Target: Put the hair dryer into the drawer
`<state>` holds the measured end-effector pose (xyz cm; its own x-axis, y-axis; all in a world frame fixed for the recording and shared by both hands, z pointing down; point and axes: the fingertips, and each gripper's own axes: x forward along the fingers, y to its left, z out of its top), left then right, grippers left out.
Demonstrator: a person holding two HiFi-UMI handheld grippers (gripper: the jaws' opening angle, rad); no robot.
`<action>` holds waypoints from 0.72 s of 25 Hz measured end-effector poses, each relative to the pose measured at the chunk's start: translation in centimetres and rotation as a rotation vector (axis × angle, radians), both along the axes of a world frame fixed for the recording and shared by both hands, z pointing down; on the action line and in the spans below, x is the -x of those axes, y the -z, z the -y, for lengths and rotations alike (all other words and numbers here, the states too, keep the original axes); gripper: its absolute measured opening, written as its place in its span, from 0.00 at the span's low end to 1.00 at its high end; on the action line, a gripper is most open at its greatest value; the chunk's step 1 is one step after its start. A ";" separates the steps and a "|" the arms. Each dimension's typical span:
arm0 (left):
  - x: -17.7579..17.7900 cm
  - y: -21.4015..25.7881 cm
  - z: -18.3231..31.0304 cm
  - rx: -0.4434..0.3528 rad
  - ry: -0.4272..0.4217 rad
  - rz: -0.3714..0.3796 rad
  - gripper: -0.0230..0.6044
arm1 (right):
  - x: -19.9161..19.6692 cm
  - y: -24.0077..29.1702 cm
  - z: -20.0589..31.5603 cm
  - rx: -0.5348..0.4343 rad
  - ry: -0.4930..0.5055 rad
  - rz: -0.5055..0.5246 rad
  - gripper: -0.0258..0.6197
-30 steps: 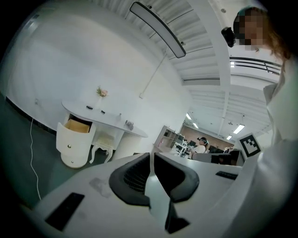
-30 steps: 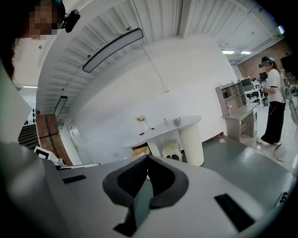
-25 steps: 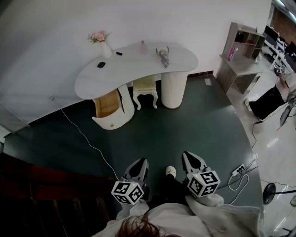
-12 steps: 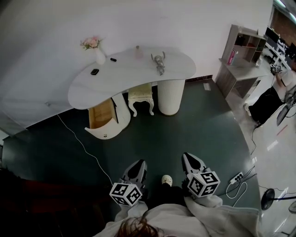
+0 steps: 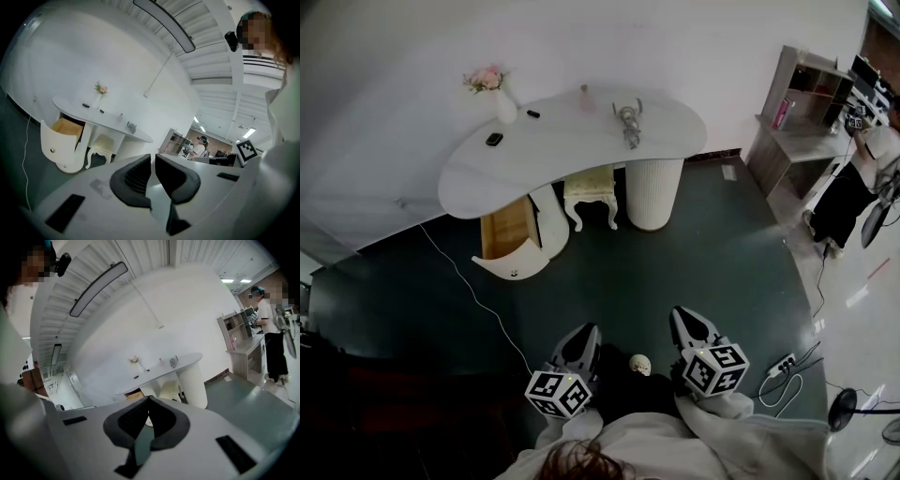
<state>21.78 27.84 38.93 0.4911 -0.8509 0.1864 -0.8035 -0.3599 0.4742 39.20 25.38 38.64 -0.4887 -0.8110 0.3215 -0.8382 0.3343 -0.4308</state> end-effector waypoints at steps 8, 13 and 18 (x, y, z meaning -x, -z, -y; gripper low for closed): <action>1.0 -0.2 1.8 0.001 0.002 0.006 0.10 | 1.4 0.0 1.8 0.000 0.018 -0.001 0.12; 1.5 -1.3 4.8 0.015 -0.005 -0.015 0.10 | 1.6 -0.6 4.2 0.007 0.005 -0.025 0.12; 1.8 -1.4 9.0 0.021 -0.023 -0.012 0.10 | 1.7 -0.6 7.9 0.019 -0.011 -0.033 0.12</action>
